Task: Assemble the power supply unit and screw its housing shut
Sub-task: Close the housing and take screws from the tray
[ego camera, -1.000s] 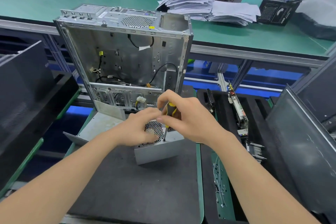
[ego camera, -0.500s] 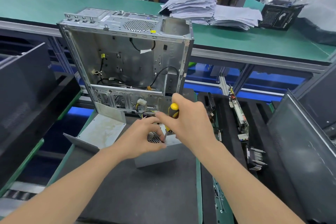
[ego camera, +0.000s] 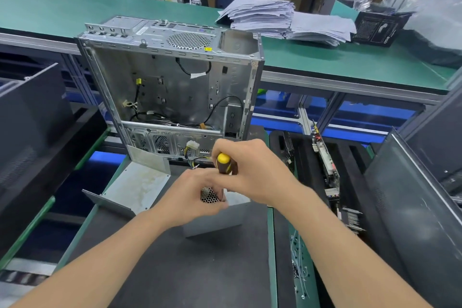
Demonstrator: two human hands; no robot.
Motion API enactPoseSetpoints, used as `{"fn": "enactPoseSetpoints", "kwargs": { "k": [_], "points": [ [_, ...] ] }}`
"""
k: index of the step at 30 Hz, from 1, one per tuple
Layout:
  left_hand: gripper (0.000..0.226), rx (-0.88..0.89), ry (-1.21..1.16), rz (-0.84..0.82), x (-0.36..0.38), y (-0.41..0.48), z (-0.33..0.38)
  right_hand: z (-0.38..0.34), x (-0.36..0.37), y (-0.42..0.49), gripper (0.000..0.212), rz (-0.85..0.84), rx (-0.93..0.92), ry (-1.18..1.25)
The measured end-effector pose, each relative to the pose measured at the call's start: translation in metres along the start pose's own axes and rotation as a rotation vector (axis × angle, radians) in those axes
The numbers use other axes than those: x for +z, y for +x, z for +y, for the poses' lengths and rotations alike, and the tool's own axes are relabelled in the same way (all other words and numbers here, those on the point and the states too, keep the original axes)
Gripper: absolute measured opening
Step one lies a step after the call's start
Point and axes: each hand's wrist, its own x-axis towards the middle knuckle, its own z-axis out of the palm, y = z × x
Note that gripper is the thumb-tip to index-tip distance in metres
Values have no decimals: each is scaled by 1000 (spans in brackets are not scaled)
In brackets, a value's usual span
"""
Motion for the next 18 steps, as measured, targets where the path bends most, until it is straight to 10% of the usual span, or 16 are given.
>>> {"fn": "enactPoseSetpoints", "kwargs": {
  "k": [6,12,18],
  "points": [
    [17,26,2,2,3,0,-4,-6,20,-2,24,216,211,-320],
    [18,56,33,-25,5,0,-8,-4,-15,-3,23,-349,-110,61],
    [21,69,115,12,7,-2,-9,-4,4,-3,26,-26,75,68]
  ]
}}
